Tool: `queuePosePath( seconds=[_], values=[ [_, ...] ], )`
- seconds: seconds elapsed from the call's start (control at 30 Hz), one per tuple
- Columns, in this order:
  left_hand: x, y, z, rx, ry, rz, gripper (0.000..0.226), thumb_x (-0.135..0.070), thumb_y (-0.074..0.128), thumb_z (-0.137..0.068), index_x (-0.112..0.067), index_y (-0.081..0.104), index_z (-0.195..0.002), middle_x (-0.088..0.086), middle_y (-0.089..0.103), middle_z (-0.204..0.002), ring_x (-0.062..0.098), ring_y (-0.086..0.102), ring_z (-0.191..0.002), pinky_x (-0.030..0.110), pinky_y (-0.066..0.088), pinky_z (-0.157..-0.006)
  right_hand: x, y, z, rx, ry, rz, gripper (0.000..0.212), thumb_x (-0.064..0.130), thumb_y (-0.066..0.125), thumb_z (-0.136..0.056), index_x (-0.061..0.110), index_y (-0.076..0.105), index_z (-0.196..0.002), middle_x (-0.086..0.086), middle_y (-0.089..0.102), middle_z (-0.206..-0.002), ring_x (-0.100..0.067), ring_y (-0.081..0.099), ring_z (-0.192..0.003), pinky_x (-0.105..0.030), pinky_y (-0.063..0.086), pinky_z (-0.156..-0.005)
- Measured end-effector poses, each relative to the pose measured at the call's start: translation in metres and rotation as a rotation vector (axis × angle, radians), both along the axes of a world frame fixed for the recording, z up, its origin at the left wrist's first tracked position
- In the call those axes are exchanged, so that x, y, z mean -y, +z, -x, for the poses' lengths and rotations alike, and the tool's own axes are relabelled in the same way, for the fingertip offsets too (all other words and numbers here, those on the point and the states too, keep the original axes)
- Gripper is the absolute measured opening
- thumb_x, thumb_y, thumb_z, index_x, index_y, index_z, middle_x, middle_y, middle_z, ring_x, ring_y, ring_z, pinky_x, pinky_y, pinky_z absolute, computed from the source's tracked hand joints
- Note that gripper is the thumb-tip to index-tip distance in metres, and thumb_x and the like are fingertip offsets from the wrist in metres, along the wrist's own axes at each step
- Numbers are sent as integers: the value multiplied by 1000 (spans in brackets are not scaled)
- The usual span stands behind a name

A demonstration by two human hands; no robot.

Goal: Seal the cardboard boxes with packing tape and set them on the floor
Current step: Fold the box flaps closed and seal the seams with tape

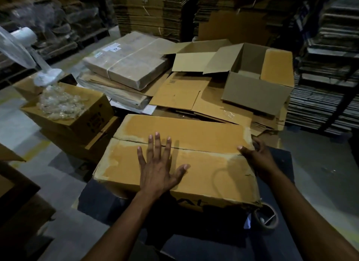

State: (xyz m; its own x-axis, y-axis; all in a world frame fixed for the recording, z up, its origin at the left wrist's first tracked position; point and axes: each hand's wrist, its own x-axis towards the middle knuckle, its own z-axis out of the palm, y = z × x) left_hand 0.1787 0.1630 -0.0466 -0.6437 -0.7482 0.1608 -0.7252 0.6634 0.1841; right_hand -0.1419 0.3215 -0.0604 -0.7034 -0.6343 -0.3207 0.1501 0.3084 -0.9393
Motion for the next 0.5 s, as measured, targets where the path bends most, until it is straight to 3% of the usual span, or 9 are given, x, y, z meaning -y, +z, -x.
queuePosePath(
  seconds=[0.07,0.1,0.23,0.3,0.33,0.43,0.5],
  values=[
    [3,2,5,106,-83,-54,108,-95,14,-86,-25,-5,-166,4,-26,-170,23,-30,-155,64,-15,-122,-9,-10,-5,-26,-8,-56,95,55,89,-66,34,44,-147,-5,53,-144,-29,62,-119,-55,57,-93],
    [2,3,10,150,-130,-87,110,-96,12,-85,-24,-4,-167,2,-25,-170,22,-29,-155,63,-16,-122,-13,-13,-7,-61,15,-38,90,55,87,-70,34,46,-147,-3,57,-141,-26,63,-117,-53,58,-92],
    [-8,-3,41,243,-262,-144,115,-97,11,-83,-20,2,-167,-1,-14,-173,17,-17,-159,62,-13,-123,-26,-14,-9,-48,21,-15,40,50,64,-97,31,63,-132,0,68,-127,-19,67,-111,-46,58,-91],
    [-10,-7,51,250,-259,-159,115,-97,11,-83,-20,5,-167,-1,-9,-174,15,-11,-160,61,-10,-124,-45,-21,-2,-87,-49,-51,19,31,53,-106,25,70,-112,-11,69,-125,-28,66,-110,-49,54,-96],
    [-9,-9,53,252,-255,-168,114,-98,12,-83,-21,7,-167,-2,-8,-174,14,-9,-160,60,-8,-125,-58,-29,4,-164,-41,-98,19,19,52,-105,24,71,-106,-15,70,-123,-34,66,-112,-48,53,-96],
    [-6,-12,54,256,-258,-159,114,-98,13,-82,-21,12,-167,-2,-4,-174,14,-5,-160,60,-3,-126,-91,-55,8,-487,301,-414,28,11,53,-92,13,72,-113,-11,71,-114,-36,68,-104,-22,41,-75],
    [-7,-12,54,252,-259,-155,114,-98,14,-83,-21,14,-166,-1,-2,-174,15,-3,-160,59,-1,-126,-98,-72,7,-566,554,-546,40,22,53,-87,5,71,-118,-11,70,-116,-37,67,-106,-26,40,-75]
  ],
)
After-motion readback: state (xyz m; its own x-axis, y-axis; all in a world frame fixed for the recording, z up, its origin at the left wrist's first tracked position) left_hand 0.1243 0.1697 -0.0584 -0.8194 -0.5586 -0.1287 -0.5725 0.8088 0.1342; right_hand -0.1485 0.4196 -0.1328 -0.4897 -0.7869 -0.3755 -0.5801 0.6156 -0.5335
